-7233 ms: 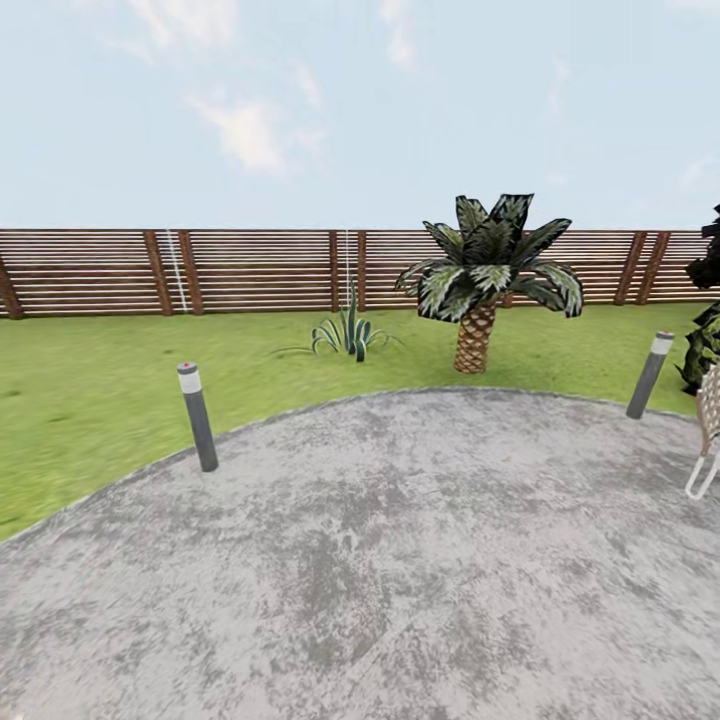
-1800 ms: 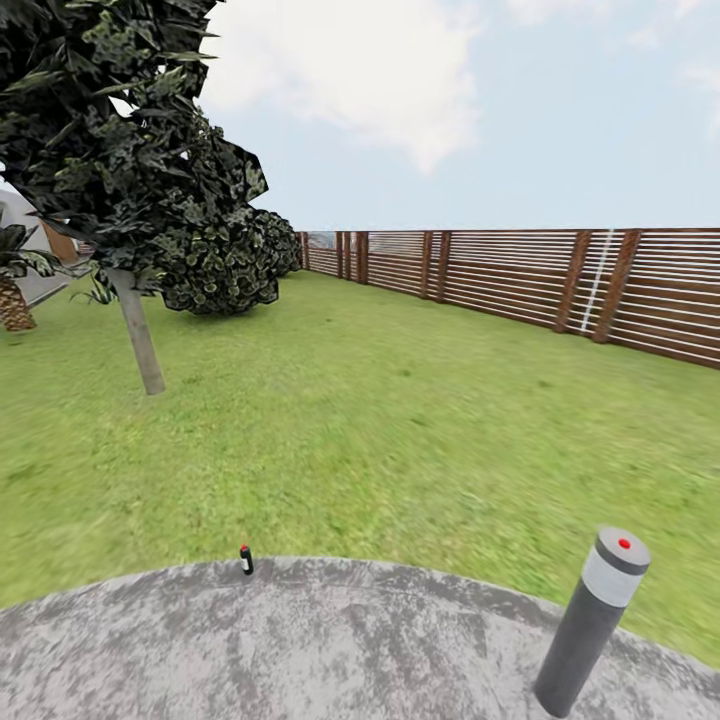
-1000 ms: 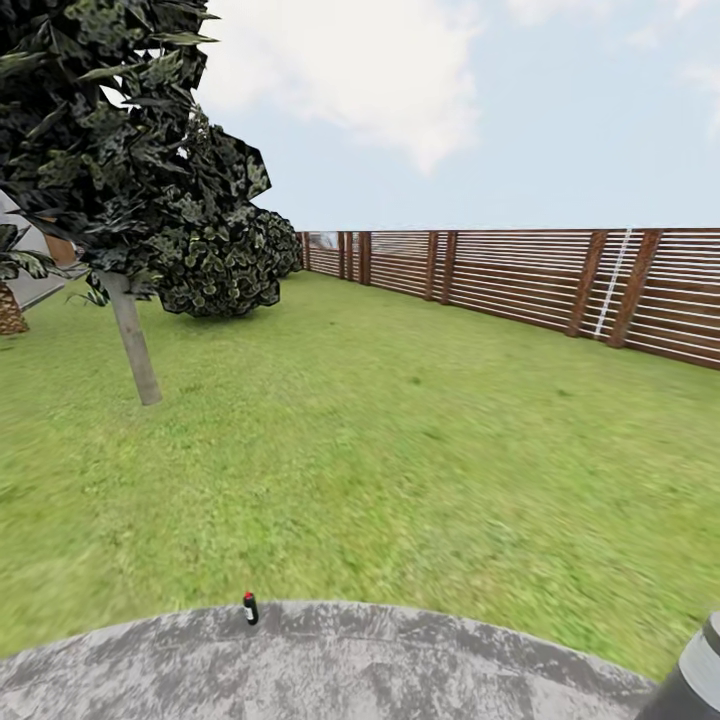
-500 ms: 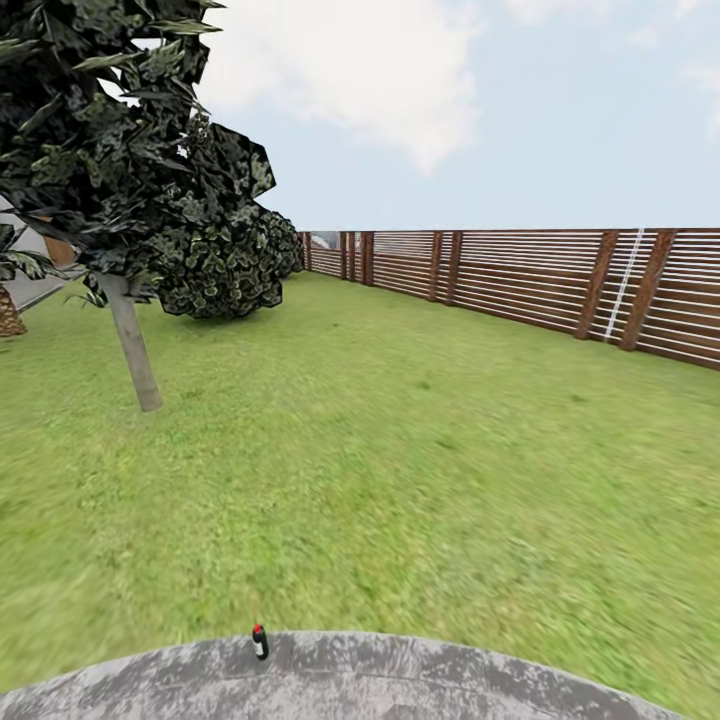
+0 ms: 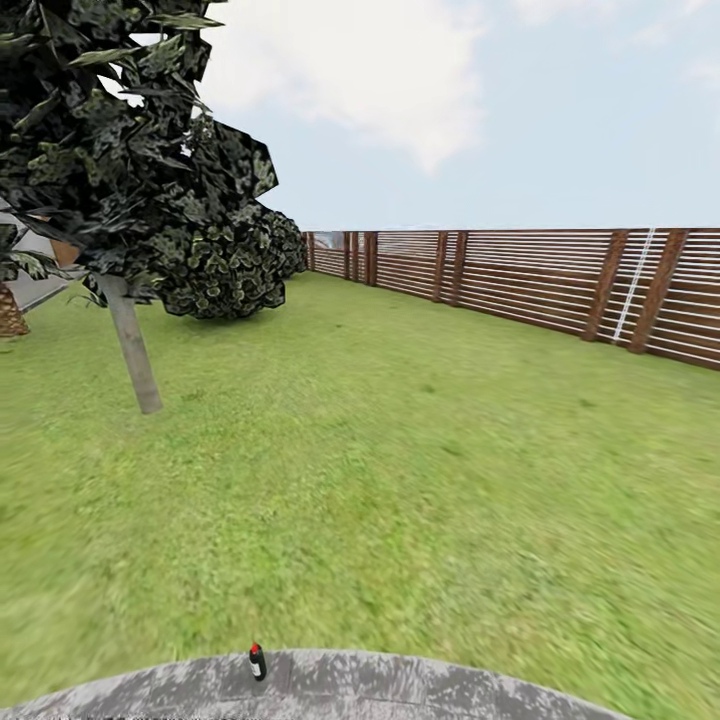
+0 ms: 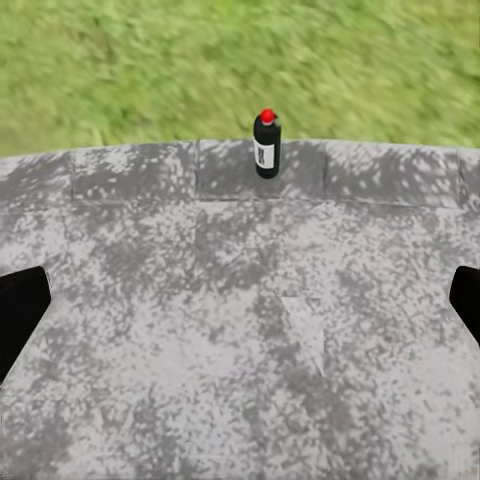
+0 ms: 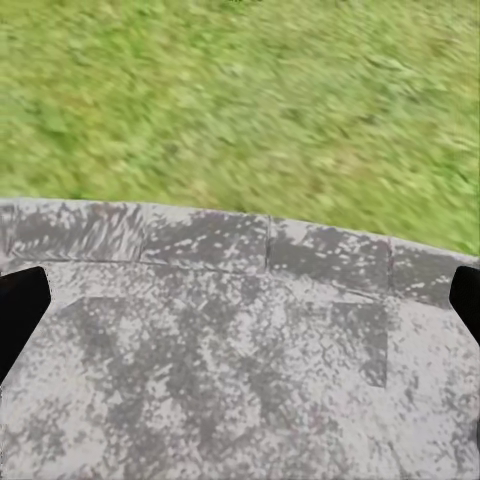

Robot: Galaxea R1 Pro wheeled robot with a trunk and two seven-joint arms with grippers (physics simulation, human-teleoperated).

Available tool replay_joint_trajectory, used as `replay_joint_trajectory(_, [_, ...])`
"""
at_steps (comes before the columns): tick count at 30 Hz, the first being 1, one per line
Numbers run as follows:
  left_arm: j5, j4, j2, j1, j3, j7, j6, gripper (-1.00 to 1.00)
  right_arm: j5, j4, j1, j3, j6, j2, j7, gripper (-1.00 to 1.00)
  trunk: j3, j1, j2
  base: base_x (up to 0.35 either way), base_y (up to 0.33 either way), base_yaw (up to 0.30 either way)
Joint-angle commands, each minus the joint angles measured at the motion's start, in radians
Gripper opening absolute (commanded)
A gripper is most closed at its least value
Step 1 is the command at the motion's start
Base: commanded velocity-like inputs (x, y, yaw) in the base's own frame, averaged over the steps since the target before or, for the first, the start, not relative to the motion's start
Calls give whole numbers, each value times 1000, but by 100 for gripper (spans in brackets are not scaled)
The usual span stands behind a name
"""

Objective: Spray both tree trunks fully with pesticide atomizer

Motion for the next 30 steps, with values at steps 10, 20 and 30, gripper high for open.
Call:
replay_joint_trajectory(10, [0, 0, 0, 0, 0, -1, 0, 100, 0, 0, 0, 0, 0, 0, 0, 100, 0, 0, 0, 2, 0, 255])
replay_joint_trajectory(20, [0, 0, 0, 0, 0, -2, 0, 100, 0, 0, 0, 0, 0, 0, -1, 100, 0, 0, 0, 93, 182, 276])
replay_joint_trajectory(30, [0, 0, 0, 0, 0, -2, 0, 100, 0, 0, 0, 0, 0, 0, -2, 100, 0, 0, 0, 171, 298, 225])
